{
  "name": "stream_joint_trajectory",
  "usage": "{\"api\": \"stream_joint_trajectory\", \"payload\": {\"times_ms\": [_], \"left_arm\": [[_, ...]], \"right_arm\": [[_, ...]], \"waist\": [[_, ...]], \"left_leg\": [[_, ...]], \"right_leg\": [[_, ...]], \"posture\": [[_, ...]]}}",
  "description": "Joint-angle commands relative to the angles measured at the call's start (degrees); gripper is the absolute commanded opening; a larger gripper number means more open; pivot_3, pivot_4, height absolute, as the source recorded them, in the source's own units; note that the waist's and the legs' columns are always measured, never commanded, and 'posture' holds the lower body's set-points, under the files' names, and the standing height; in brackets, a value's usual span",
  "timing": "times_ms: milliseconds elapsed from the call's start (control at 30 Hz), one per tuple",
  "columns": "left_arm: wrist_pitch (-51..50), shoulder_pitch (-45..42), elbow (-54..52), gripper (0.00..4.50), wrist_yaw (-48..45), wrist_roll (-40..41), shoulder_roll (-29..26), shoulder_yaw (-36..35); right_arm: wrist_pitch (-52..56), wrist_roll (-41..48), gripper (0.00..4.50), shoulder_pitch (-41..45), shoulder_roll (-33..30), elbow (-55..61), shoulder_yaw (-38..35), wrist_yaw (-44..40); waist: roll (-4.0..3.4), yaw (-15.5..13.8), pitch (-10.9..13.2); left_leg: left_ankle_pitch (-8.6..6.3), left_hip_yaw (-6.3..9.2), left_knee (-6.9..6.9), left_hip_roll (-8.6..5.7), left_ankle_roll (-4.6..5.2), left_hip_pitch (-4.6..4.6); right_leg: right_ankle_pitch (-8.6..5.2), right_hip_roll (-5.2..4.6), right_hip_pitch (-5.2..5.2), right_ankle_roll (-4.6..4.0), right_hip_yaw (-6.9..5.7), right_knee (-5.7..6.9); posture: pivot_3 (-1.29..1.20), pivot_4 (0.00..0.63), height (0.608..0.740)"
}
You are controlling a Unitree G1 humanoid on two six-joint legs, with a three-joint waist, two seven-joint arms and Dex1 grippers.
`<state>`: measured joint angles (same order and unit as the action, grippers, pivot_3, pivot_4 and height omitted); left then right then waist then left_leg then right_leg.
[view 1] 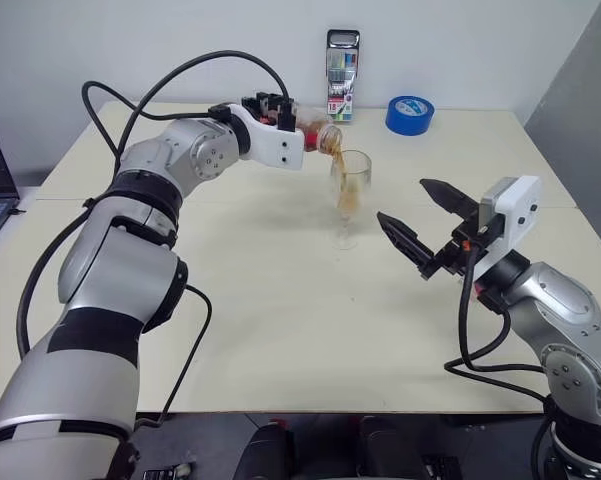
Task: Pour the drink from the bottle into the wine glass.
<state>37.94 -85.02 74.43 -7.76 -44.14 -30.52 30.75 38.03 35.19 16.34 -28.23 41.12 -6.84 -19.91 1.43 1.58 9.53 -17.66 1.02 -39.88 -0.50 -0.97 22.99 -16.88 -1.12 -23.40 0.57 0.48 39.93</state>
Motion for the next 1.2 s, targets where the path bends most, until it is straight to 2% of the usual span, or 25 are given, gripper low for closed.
{"api": "stream_joint_trajectory", "payload": {"times_ms": [33, 667, 1200], "left_arm": [[-0.06, -3.26, -0.67, 1.71, 2.26, -0.65, -0.16, 0.40], [-1.28, -5.57, 0.66, 1.71, 5.41, -4.41, 0.17, 3.45], [-1.27, -4.95, 1.09, 1.71, 3.43, -1.84, 0.96, 1.67]], "right_arm": [[-0.53, 0.63, 4.50, 0.31, -0.43, 2.27, -0.80, 0.04], [-0.70, 0.40, 4.50, -0.22, -0.63, 2.18, -1.35, 0.12], [-0.68, 0.23, 4.50, -0.89, -0.62, 2.30, -1.00, 0.14]], "waist": [[0.00, 0.00, 0.00], [0.00, 0.01, 0.00], [0.00, 0.00, 0.00]], "left_leg": [[0.00, 0.00, 0.00, 0.00, 0.00, 0.00], [0.00, -0.04, -0.01, -0.01, -0.01, -0.01], [0.01, -0.07, -0.02, -0.01, -0.01, -0.01]], "right_leg": [[0.00, 0.00, 0.00, 0.00, 0.00, 0.00], [0.00, 0.00, -0.02, 0.00, 0.05, 0.03], [0.00, 0.00, -0.03, 0.00, 0.07, 0.05]], "posture": [[0.00, 0.150, 0.740], [0.00, 0.150, 0.740], [0.00, 0.150, 0.740]]}}
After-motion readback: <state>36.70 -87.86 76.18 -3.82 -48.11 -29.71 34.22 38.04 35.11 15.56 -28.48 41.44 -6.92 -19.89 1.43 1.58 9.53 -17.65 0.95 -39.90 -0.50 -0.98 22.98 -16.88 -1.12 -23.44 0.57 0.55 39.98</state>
